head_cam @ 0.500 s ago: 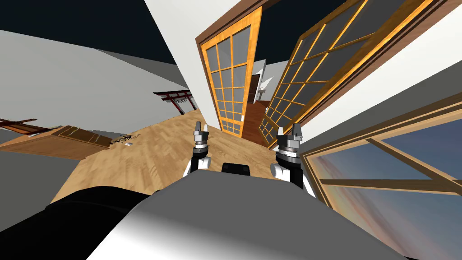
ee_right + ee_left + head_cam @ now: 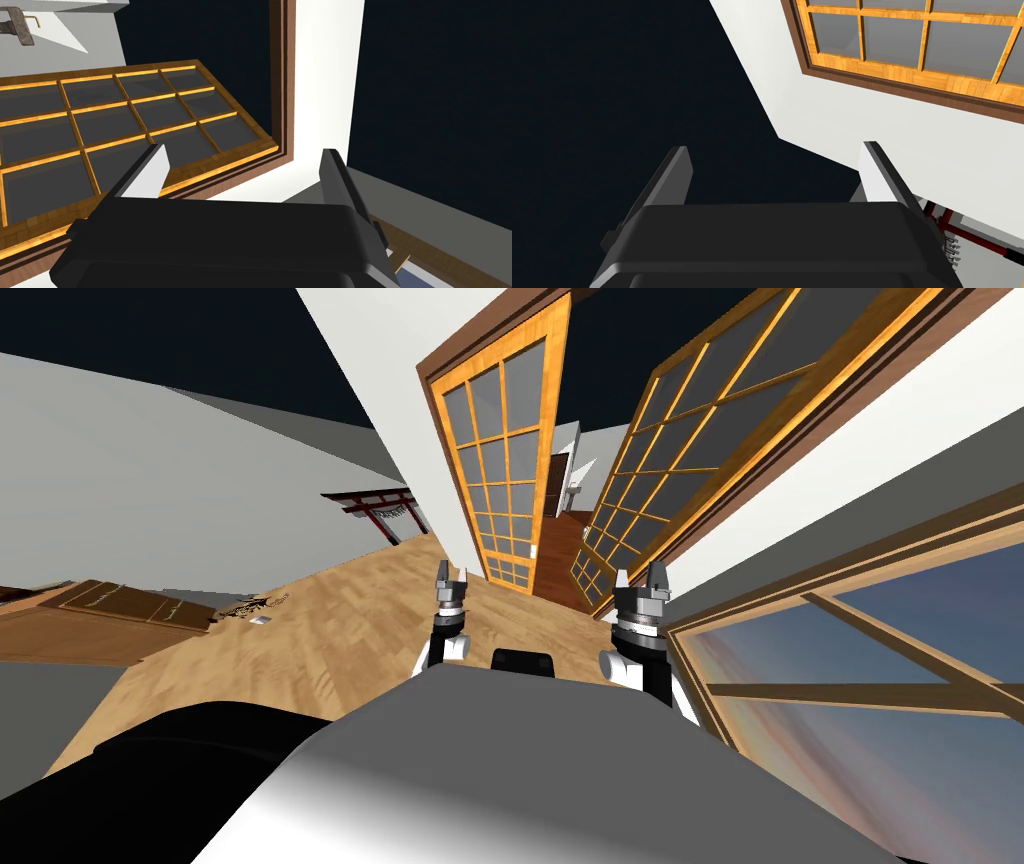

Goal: Push the door open

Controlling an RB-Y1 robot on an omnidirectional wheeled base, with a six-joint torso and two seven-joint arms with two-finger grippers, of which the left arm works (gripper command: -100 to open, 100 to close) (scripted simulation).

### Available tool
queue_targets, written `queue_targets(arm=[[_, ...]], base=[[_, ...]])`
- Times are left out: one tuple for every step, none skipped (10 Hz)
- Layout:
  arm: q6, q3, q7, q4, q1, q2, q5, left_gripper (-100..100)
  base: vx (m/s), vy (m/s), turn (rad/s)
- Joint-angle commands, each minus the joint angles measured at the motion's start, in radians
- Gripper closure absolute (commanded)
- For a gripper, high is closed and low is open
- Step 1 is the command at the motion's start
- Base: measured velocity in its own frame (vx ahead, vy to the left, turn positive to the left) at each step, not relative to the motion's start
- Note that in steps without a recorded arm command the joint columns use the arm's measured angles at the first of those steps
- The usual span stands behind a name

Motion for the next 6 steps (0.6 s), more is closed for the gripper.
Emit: queue_targets(arm=[[-0.009,0.0,0.039,0.045,-0.017,0.008,0.019,-100],[-0.013,0.0,0.053,0.062,-0.023,0.01,0.026,-100],[-0.017,0.0,0.07,0.084,-0.031,0.013,0.034,-100],[-0.022,-0.001,0.088,0.106,-0.039,0.015,0.043,-100],[-0.027,-0.001,0.106,0.128,-0.047,0.018,0.051,-100],[-0.031,-0.002,0.123,0.15,-0.055,0.02,0.06,-100]], base=[[0.113,-0.009,-0.176],[0.105,0.012,-0.094],[0.093,0.024,-0.08],[0.094,0.016,-0.111],[0.09,0.016,-0.096],[0.085,0.013,-0.111]])
